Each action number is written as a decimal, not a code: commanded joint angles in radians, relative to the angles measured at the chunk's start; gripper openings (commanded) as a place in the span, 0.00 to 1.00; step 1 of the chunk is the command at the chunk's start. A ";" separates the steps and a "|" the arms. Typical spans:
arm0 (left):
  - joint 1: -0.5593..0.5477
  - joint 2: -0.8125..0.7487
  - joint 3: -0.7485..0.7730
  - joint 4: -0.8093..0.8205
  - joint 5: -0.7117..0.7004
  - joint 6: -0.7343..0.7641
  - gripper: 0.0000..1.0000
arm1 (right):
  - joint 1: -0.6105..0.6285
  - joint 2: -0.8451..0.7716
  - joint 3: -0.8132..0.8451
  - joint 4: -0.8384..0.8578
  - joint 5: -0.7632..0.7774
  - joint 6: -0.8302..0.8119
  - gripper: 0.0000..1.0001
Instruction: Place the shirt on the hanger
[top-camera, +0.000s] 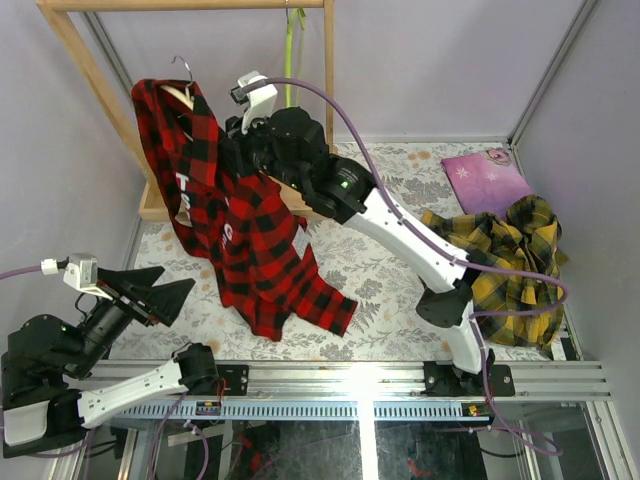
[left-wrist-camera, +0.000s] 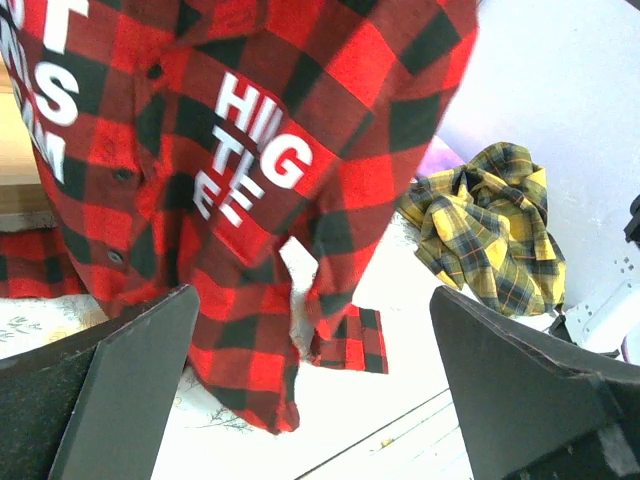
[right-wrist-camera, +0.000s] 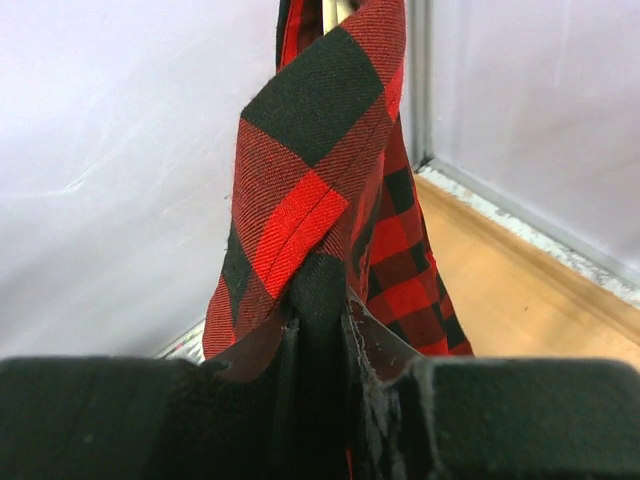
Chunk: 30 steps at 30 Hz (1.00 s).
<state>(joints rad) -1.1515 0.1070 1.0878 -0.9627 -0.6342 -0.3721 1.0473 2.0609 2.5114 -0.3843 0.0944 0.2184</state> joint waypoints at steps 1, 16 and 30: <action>-0.010 -0.002 -0.013 -0.004 0.019 -0.029 1.00 | -0.008 0.030 0.083 0.350 0.187 -0.072 0.00; -0.010 -0.004 -0.016 -0.027 0.031 -0.059 1.00 | -0.219 0.157 0.150 0.589 0.194 0.109 0.00; -0.029 -0.028 -0.016 -0.030 -0.005 -0.065 1.00 | -0.259 0.222 0.149 0.618 0.198 0.174 0.00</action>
<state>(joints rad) -1.1629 0.1047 1.0771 -1.0023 -0.6109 -0.4149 0.7971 2.3001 2.6007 0.0593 0.2684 0.3653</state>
